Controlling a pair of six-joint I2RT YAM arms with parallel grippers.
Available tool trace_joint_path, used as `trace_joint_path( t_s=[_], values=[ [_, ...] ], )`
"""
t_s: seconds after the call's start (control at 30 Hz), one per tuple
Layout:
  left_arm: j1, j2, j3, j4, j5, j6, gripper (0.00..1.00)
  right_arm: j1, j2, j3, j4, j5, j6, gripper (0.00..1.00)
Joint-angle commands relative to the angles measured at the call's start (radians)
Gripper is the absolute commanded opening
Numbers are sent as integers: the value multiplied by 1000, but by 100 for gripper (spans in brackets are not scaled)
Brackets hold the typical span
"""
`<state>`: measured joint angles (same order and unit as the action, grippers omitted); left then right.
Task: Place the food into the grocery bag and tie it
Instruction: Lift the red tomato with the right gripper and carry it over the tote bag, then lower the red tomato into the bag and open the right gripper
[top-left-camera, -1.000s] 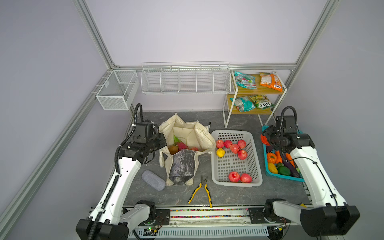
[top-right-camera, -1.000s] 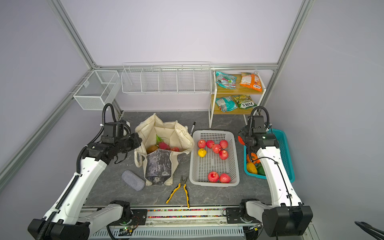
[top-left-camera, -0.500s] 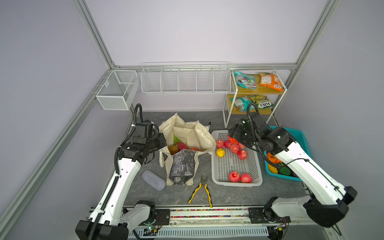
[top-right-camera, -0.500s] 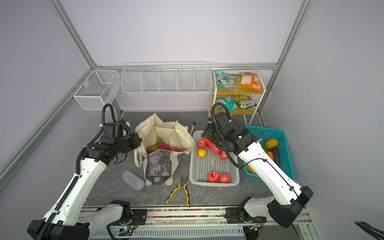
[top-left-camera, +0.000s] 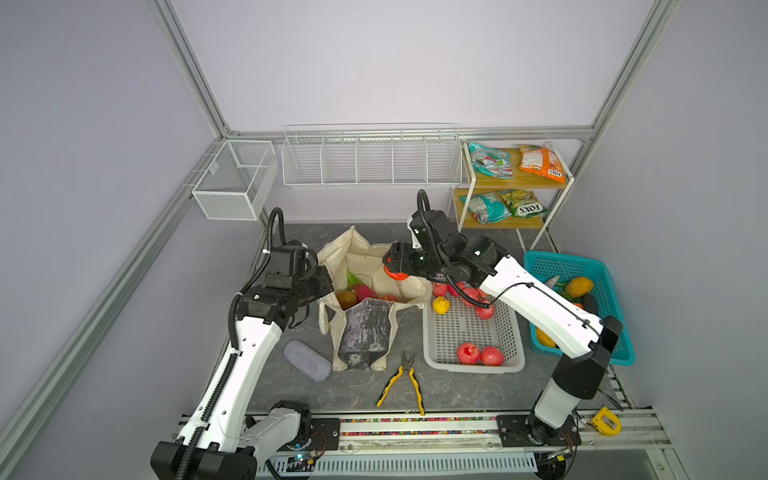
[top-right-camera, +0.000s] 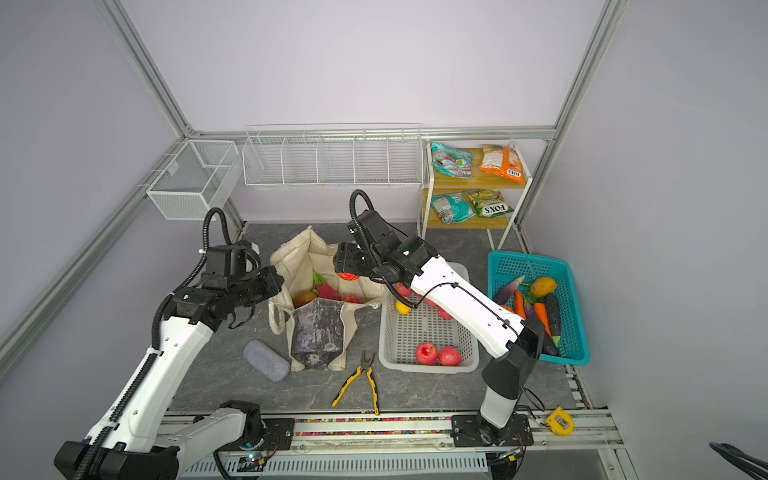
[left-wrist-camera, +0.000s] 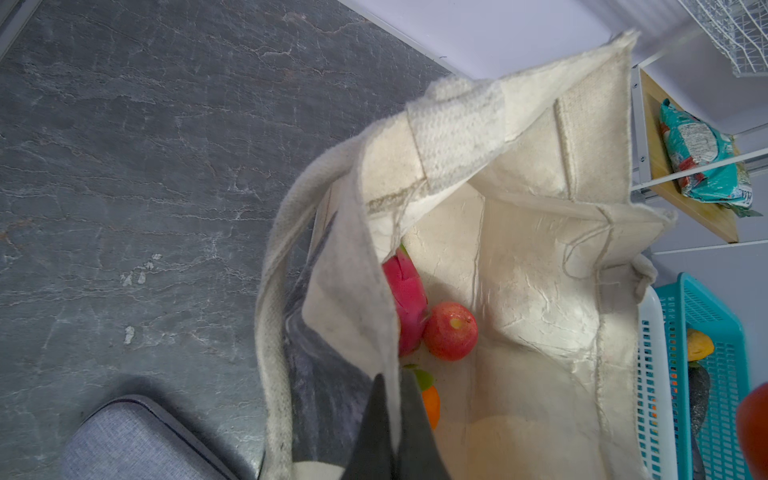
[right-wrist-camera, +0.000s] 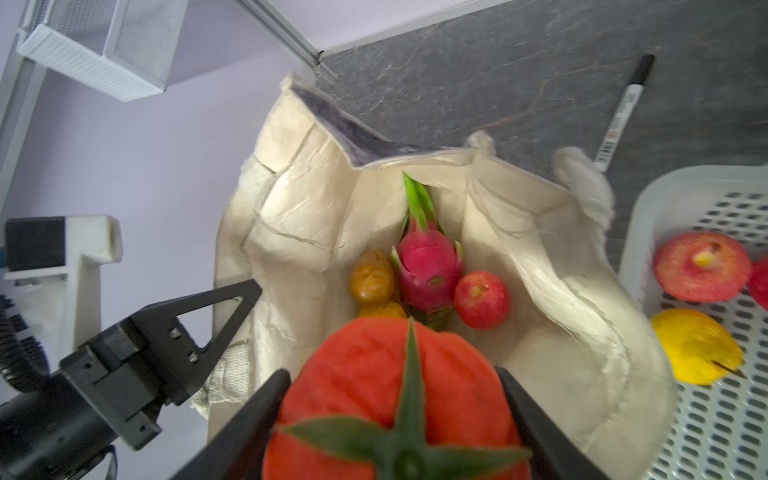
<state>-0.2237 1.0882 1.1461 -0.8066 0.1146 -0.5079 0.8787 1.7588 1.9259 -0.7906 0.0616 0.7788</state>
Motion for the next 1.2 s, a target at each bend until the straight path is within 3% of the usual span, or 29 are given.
trace_joint_path(
  t_s=[0.0,1.17],
  values=[
    [-5,4,31,-7,16,-1,0,17,52,36,47,-88,-69,53],
    [-5,-27,-16,-13,13,-1,0,117,478,319,-57,-241,-307,53]
  ],
)
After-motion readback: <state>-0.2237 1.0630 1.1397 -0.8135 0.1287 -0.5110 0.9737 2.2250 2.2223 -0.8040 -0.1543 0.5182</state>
